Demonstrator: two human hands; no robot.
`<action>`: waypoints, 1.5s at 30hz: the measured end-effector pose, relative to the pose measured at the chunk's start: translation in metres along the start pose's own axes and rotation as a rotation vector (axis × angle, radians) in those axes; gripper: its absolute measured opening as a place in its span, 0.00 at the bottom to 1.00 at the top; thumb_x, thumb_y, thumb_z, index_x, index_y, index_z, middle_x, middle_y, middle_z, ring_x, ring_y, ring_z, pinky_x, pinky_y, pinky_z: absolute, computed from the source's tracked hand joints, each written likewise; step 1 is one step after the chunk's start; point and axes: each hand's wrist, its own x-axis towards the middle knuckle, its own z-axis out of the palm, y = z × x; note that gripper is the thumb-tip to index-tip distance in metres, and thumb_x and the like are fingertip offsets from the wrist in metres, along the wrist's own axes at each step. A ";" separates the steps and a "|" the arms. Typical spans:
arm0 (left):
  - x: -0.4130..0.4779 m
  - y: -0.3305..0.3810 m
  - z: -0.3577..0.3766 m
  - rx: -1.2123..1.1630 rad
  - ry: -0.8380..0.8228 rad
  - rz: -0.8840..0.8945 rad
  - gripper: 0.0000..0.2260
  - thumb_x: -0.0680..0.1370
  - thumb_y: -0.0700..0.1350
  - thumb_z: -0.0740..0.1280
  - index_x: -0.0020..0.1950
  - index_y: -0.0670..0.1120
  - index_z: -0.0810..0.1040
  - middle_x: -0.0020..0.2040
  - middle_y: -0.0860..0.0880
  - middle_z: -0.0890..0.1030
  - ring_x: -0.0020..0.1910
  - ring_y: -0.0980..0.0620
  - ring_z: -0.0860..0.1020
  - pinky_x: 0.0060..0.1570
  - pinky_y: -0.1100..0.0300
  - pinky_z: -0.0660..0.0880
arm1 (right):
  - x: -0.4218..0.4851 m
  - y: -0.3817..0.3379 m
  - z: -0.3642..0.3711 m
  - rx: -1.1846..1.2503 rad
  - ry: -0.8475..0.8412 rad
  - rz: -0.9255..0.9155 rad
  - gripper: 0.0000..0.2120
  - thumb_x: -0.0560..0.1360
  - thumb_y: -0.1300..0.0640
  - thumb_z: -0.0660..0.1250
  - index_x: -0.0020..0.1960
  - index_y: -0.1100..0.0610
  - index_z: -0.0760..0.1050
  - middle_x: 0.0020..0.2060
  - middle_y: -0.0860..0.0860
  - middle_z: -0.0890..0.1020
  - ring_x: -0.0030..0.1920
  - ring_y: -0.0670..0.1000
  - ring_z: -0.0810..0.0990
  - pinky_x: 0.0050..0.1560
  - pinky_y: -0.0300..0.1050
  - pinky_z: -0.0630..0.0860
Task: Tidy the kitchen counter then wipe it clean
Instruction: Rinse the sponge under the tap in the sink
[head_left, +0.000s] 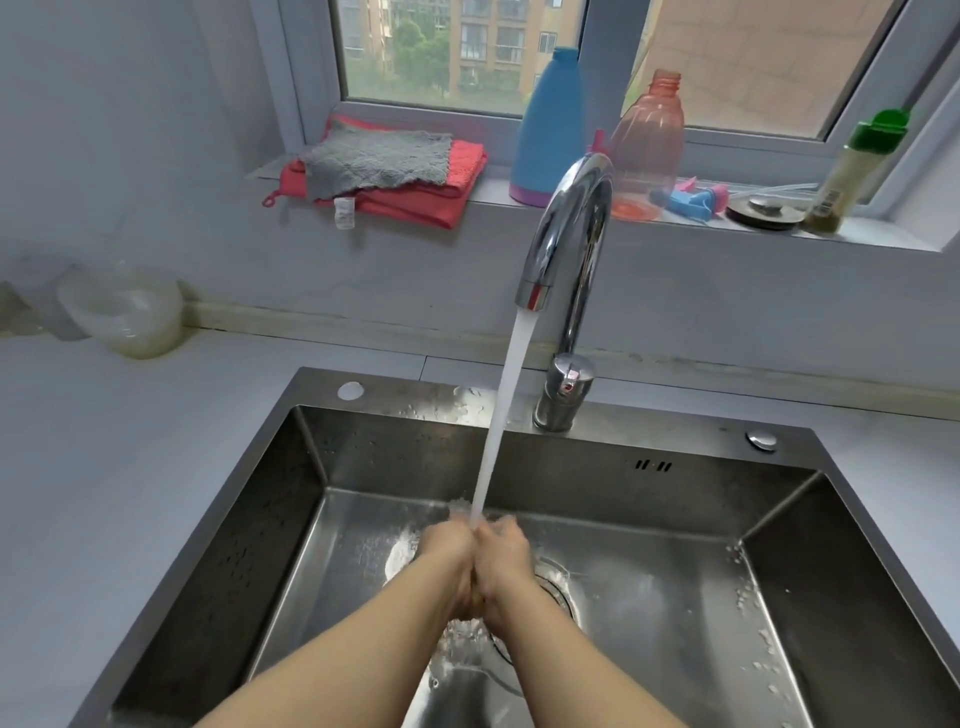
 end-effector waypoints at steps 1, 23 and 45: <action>0.001 0.000 -0.001 0.003 -0.011 0.001 0.12 0.78 0.47 0.63 0.44 0.39 0.79 0.38 0.40 0.81 0.33 0.43 0.79 0.31 0.59 0.74 | 0.004 0.002 0.002 -0.016 0.028 0.010 0.13 0.76 0.55 0.65 0.36 0.56 0.67 0.40 0.58 0.79 0.44 0.58 0.79 0.45 0.48 0.75; 0.012 0.015 -0.029 -0.035 -0.165 -0.243 0.28 0.75 0.64 0.59 0.37 0.40 0.80 0.30 0.43 0.80 0.24 0.49 0.78 0.28 0.65 0.73 | -0.017 -0.025 -0.015 0.214 -0.129 0.063 0.08 0.75 0.69 0.61 0.40 0.60 0.74 0.33 0.58 0.78 0.32 0.55 0.76 0.32 0.41 0.73; -0.006 0.026 -0.026 0.216 -0.217 0.025 0.13 0.79 0.43 0.60 0.44 0.37 0.80 0.35 0.42 0.79 0.29 0.47 0.78 0.34 0.62 0.76 | -0.010 -0.020 -0.016 0.000 -0.050 -0.168 0.13 0.70 0.60 0.66 0.49 0.53 0.64 0.41 0.56 0.72 0.32 0.51 0.70 0.29 0.39 0.68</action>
